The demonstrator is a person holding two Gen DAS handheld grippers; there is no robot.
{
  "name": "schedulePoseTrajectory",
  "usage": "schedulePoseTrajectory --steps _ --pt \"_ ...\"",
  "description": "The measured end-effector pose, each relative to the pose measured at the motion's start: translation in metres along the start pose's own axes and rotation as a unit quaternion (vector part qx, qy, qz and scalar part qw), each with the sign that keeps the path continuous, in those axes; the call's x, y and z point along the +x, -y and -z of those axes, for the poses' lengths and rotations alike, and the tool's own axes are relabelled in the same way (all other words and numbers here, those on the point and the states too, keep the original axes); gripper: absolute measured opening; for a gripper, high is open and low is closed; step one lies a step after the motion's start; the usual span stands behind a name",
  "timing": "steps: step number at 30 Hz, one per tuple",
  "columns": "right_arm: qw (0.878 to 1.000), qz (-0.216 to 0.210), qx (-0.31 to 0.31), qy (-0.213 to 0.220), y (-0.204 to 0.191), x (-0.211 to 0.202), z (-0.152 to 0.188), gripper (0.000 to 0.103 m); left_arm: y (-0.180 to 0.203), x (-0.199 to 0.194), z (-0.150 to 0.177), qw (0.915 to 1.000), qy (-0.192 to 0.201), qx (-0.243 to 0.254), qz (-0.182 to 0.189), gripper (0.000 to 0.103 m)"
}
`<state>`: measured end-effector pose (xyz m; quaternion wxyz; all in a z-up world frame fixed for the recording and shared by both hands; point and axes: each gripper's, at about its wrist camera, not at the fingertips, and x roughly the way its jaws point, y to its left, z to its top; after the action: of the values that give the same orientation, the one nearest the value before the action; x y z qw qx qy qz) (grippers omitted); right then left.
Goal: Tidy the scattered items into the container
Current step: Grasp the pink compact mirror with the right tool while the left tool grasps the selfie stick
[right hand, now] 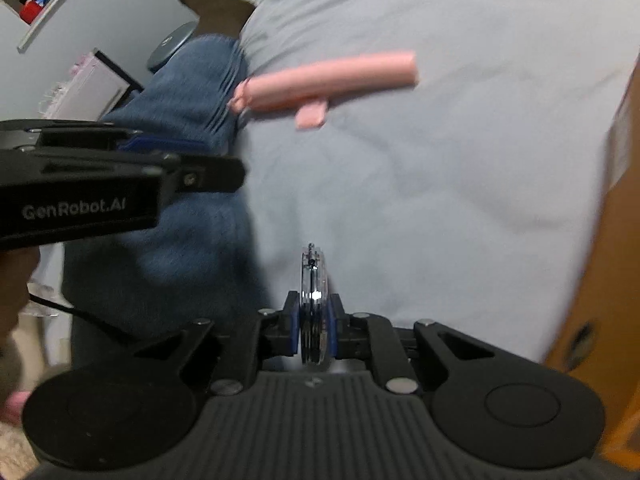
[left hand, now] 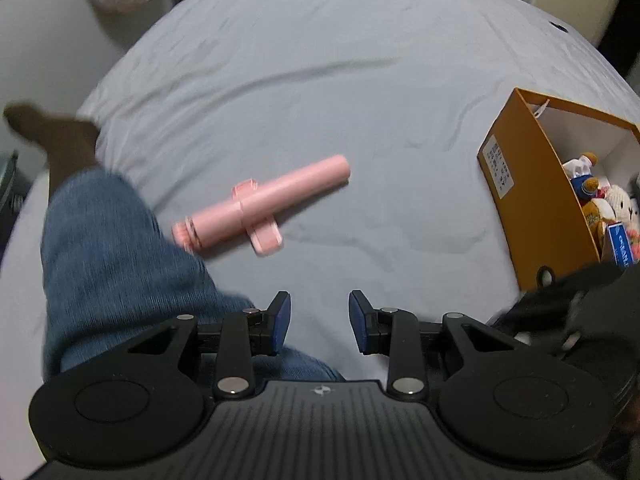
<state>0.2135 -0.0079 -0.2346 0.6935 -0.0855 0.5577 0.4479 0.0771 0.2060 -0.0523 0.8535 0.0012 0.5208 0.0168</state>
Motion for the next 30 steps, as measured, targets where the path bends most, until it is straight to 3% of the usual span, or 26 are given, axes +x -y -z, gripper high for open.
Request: schedulePoseTrajectory --steps 5,11,21,30 --pt "0.997 0.066 -0.016 0.039 0.013 -0.021 -0.017 0.015 -0.003 0.005 -0.018 0.9959 0.038 0.076 -0.030 0.039" --pt "0.996 0.066 -0.004 0.059 0.021 -0.032 -0.024 0.015 -0.013 0.038 -0.040 0.9868 0.043 0.150 -0.044 0.046" --pt "0.995 0.075 0.013 0.065 0.027 -0.034 -0.021 0.015 -0.006 0.105 -0.064 0.9718 -0.035 0.226 -0.057 0.050" --pt "0.995 0.073 0.022 0.070 0.031 -0.037 -0.017 0.015 0.006 0.131 -0.057 0.9484 -0.055 0.296 -0.100 0.044"
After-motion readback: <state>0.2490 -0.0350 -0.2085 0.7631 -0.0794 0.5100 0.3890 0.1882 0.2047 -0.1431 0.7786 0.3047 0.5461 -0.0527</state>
